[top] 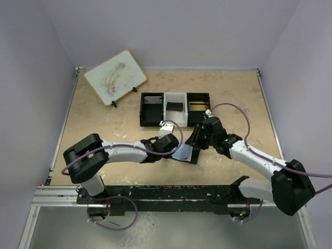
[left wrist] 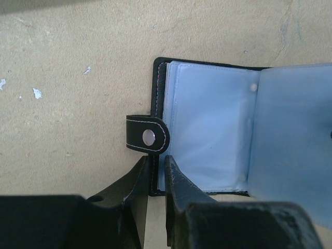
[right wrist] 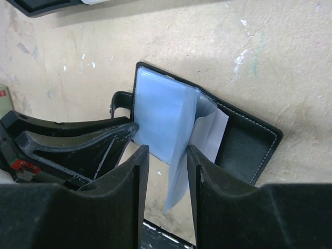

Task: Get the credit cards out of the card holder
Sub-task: Remove the credit card from the card holder.

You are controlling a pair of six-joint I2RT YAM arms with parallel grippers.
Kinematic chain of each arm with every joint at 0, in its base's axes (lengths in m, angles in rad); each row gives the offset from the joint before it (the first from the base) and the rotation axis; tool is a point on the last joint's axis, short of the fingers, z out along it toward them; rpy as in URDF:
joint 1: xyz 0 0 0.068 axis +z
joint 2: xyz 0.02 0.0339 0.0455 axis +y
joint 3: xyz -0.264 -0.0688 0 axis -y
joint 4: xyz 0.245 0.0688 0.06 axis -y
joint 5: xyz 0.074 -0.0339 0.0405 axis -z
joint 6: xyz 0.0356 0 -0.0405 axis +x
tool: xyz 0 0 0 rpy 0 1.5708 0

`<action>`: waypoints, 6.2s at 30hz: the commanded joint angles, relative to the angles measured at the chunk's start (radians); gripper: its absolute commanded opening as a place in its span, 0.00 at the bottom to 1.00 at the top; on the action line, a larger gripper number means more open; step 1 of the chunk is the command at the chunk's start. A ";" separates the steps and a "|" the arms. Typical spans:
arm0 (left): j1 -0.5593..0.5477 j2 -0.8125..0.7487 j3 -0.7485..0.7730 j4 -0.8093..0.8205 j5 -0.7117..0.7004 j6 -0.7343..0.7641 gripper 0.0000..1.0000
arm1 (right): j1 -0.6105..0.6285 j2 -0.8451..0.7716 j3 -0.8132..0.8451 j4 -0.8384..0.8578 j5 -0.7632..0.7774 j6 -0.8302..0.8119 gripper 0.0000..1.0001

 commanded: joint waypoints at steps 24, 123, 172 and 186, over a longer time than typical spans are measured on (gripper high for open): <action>-0.023 0.018 0.025 -0.039 0.060 -0.011 0.11 | 0.007 0.171 0.104 0.098 -0.170 -0.127 0.00; -0.023 0.034 0.039 -0.042 -0.071 -0.112 0.16 | -0.118 0.245 -0.209 0.499 -0.277 0.012 0.00; -0.018 0.087 0.032 0.054 -0.036 -0.128 0.08 | -0.182 0.184 -0.245 0.548 -0.364 -0.017 0.24; -0.018 0.083 0.041 0.035 -0.046 -0.128 0.07 | -0.182 0.252 -0.239 0.631 -0.426 -0.004 0.08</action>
